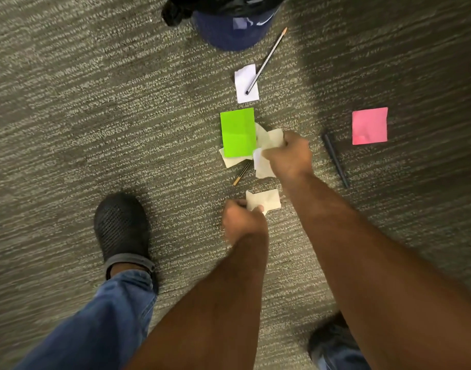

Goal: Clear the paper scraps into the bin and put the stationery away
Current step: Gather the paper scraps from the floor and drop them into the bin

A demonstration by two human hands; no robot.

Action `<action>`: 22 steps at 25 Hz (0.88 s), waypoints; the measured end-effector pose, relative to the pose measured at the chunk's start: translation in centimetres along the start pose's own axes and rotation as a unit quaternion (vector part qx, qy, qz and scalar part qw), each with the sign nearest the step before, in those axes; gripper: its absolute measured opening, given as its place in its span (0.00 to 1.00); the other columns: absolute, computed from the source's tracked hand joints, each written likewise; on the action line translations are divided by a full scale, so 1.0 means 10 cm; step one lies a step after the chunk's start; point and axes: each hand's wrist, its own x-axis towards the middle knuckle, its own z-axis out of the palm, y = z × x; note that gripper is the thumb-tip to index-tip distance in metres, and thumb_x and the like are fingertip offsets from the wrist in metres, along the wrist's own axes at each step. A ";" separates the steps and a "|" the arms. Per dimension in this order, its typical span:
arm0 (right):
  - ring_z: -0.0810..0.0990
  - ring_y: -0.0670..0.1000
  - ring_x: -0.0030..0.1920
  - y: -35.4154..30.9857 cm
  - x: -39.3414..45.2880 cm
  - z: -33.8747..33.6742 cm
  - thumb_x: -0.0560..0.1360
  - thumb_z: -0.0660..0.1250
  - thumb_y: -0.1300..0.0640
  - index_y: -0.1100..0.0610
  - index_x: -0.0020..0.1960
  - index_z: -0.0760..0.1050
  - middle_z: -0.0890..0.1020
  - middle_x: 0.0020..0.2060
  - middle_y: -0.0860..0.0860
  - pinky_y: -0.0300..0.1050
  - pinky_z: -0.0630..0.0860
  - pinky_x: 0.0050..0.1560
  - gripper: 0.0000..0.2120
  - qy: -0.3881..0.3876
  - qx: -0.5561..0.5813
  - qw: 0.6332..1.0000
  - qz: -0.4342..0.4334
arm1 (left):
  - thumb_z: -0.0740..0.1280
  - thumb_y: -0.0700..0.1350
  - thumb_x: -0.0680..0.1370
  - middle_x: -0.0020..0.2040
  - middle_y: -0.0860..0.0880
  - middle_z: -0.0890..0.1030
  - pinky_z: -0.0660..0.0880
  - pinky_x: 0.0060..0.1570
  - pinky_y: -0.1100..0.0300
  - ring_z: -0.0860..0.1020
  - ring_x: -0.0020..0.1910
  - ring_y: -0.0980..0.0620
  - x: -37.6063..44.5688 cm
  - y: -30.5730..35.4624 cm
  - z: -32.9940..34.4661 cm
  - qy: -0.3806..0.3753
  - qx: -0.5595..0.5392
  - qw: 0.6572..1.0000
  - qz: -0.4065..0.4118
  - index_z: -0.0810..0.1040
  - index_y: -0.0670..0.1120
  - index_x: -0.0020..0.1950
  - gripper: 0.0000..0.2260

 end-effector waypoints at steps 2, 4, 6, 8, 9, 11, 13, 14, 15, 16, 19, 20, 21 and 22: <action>0.85 0.57 0.48 0.08 0.02 -0.11 0.71 0.74 0.68 0.55 0.48 0.81 0.86 0.45 0.54 0.52 0.83 0.48 0.10 0.003 0.093 0.994 0.049 | 0.77 0.44 0.75 0.48 0.51 0.83 0.83 0.47 0.53 0.83 0.46 0.47 -0.01 0.04 -0.01 -0.008 0.009 1.000 0.020 0.78 0.51 0.45 0.09; 0.84 0.56 0.47 0.14 0.00 -0.21 0.74 0.74 0.68 0.52 0.46 0.79 0.85 0.44 0.52 0.51 0.80 0.48 0.11 -0.010 0.190 0.977 0.094 | 0.75 0.43 0.76 0.46 0.51 0.83 0.84 0.46 0.51 0.83 0.45 0.49 -0.02 0.02 0.01 -0.008 0.039 0.997 0.069 0.76 0.52 0.40 0.10; 0.83 0.55 0.52 0.22 -0.02 -0.30 0.76 0.73 0.66 0.50 0.51 0.78 0.84 0.46 0.49 0.53 0.79 0.51 0.12 -0.017 0.258 0.958 0.126 | 0.73 0.42 0.77 0.41 0.52 0.82 0.84 0.42 0.51 0.81 0.40 0.50 -0.06 -0.04 0.00 -0.011 0.060 0.992 0.114 0.74 0.50 0.40 0.10; 0.83 0.58 0.57 0.28 -0.02 -0.37 0.77 0.72 0.65 0.51 0.57 0.79 0.85 0.51 0.51 0.54 0.79 0.50 0.13 -0.018 0.287 0.948 0.133 | 0.73 0.42 0.78 0.43 0.53 0.82 0.84 0.41 0.53 0.82 0.41 0.51 -0.09 -0.06 -0.06 -0.026 0.040 0.988 0.147 0.75 0.50 0.45 0.08; 0.83 0.58 0.57 0.31 -0.03 -0.41 0.78 0.71 0.65 0.51 0.60 0.79 0.85 0.53 0.52 0.52 0.79 0.47 0.14 -0.015 0.293 0.948 0.127 | 0.72 0.41 0.79 0.46 0.53 0.83 0.84 0.40 0.57 0.82 0.43 0.53 -0.08 -0.08 -0.10 -0.037 0.017 0.987 0.155 0.76 0.50 0.50 0.07; 0.83 0.56 0.55 0.36 -0.06 -0.51 0.78 0.70 0.66 0.50 0.61 0.79 0.85 0.54 0.51 0.48 0.75 0.43 0.16 -0.010 0.290 0.951 0.110 | 0.71 0.41 0.81 0.53 0.51 0.83 0.81 0.38 0.69 0.82 0.46 0.57 -0.04 -0.10 -0.22 -0.052 -0.025 0.984 0.171 0.77 0.48 0.59 0.09; 0.83 0.53 0.53 0.41 -0.06 -0.61 0.78 0.69 0.68 0.52 0.63 0.80 0.85 0.55 0.50 0.45 0.75 0.42 0.17 -0.021 0.250 0.964 0.086 | 0.69 0.43 0.82 0.58 0.50 0.84 0.84 0.46 0.66 0.83 0.51 0.55 0.06 -0.10 -0.35 -0.057 -0.047 0.978 0.193 0.78 0.46 0.66 0.12; 0.82 0.51 0.51 0.41 -0.06 -0.63 0.78 0.69 0.68 0.53 0.63 0.80 0.85 0.55 0.50 0.44 0.75 0.41 0.17 -0.035 0.206 0.976 0.067 | 0.68 0.45 0.82 0.61 0.49 0.83 0.84 0.53 0.59 0.82 0.56 0.52 0.11 -0.07 -0.42 -0.052 -0.044 0.975 0.212 0.78 0.45 0.68 0.14; 0.82 0.49 0.50 0.41 -0.06 -0.62 0.79 0.68 0.69 0.55 0.64 0.81 0.85 0.55 0.50 0.42 0.75 0.40 0.17 -0.050 0.158 0.985 0.046 | 0.67 0.47 0.83 0.65 0.49 0.80 0.82 0.61 0.53 0.81 0.61 0.51 0.20 -0.02 -0.49 -0.046 -0.032 0.970 0.235 0.77 0.44 0.69 0.16; 0.83 0.50 0.50 0.39 -0.05 -0.60 0.79 0.69 0.68 0.56 0.63 0.81 0.85 0.54 0.51 0.41 0.75 0.40 0.16 -0.063 0.112 0.991 0.022 | 0.67 0.47 0.83 0.69 0.50 0.77 0.77 0.68 0.53 0.78 0.65 0.52 0.28 0.05 -0.55 -0.038 -0.019 0.965 0.259 0.76 0.42 0.71 0.17; 0.83 0.54 0.55 0.28 0.01 -0.49 0.80 0.70 0.62 0.55 0.63 0.82 0.85 0.54 0.52 0.47 0.81 0.54 0.12 -0.097 -0.005 0.993 -0.062 | 0.67 0.42 0.83 0.69 0.54 0.73 0.76 0.70 0.58 0.77 0.65 0.53 0.51 0.32 -0.63 -0.034 -0.031 0.953 0.299 0.77 0.39 0.71 0.17; 0.83 0.55 0.56 0.22 0.01 -0.45 0.81 0.70 0.62 0.56 0.62 0.82 0.84 0.54 0.52 0.50 0.81 0.57 0.11 -0.110 -0.020 0.990 -0.086 | 0.67 0.41 0.83 0.69 0.53 0.74 0.77 0.69 0.54 0.77 0.65 0.51 0.57 0.41 -0.63 -0.040 -0.049 0.953 0.296 0.77 0.39 0.71 0.17; 0.82 0.55 0.57 0.16 0.02 -0.40 0.81 0.70 0.62 0.56 0.62 0.81 0.84 0.56 0.53 0.52 0.80 0.59 0.11 -0.121 -0.024 0.987 -0.104 | 0.67 0.42 0.83 0.70 0.51 0.75 0.78 0.68 0.49 0.78 0.65 0.49 0.61 0.50 -0.61 -0.050 -0.065 0.957 0.278 0.76 0.40 0.72 0.17; 0.81 0.55 0.58 0.10 0.05 -0.33 0.81 0.69 0.63 0.57 0.62 0.81 0.83 0.58 0.54 0.53 0.80 0.62 0.11 -0.128 -0.026 0.984 -0.117 | 0.67 0.44 0.82 0.71 0.48 0.76 0.79 0.67 0.46 0.79 0.66 0.46 0.64 0.57 -0.59 -0.066 -0.087 0.962 0.249 0.76 0.42 0.73 0.19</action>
